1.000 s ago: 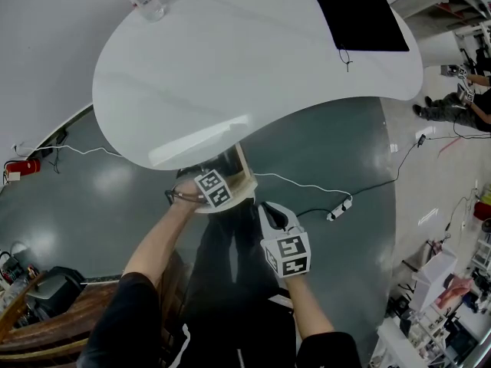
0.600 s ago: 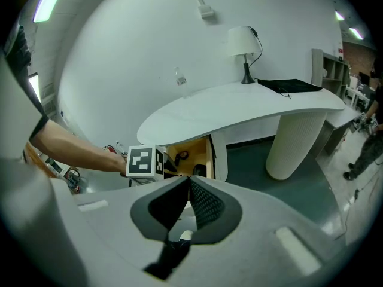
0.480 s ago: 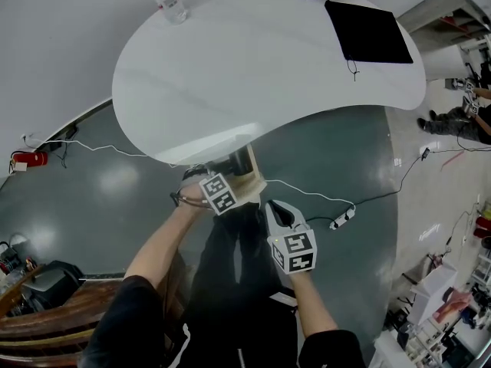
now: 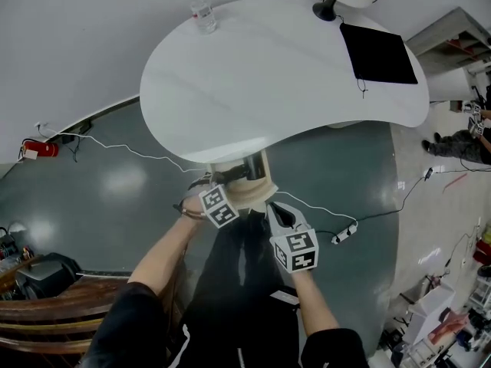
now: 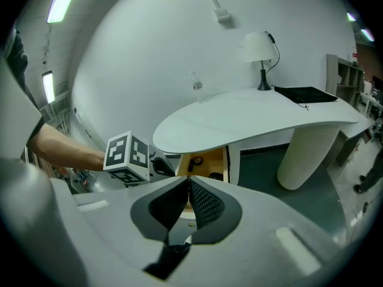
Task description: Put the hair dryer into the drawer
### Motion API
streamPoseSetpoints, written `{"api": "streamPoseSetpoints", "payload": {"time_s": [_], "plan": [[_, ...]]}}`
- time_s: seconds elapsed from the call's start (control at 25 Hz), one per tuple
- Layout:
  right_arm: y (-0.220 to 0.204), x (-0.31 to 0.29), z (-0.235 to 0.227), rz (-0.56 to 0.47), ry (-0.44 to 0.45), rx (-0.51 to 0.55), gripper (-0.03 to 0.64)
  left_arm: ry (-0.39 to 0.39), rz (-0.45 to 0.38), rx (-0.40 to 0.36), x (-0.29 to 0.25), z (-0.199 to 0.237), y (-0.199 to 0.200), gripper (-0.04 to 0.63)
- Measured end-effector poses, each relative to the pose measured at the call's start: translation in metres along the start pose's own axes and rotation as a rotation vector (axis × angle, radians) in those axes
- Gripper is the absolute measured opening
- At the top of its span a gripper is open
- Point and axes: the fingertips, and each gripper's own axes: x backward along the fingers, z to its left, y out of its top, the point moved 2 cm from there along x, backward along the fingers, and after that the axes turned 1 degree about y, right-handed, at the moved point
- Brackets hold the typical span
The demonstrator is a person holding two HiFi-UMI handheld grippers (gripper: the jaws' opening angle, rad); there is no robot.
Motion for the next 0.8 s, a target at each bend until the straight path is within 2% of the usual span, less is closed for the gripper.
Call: {"api": "streamPoseSetpoints", "payload": {"time_s": [0.16,0.32,0.8], "plan": [[0.012,0.003,0.011,-0.014,0.017,0.035,0.005,0.008,-0.058,0.075,0.032,-0.003,-0.004,0.012],[0.024,0.007,0.02,-0.03,0.033,0.069,0.003,0.015,-0.116,0.18,0.063,-0.003,-0.005,0.012],[0.054,0.029,0.036,-0.075,0.055,0.133,0.003,0.086,-0.253,0.39,0.137,0.001,-0.004,0.012]]}}
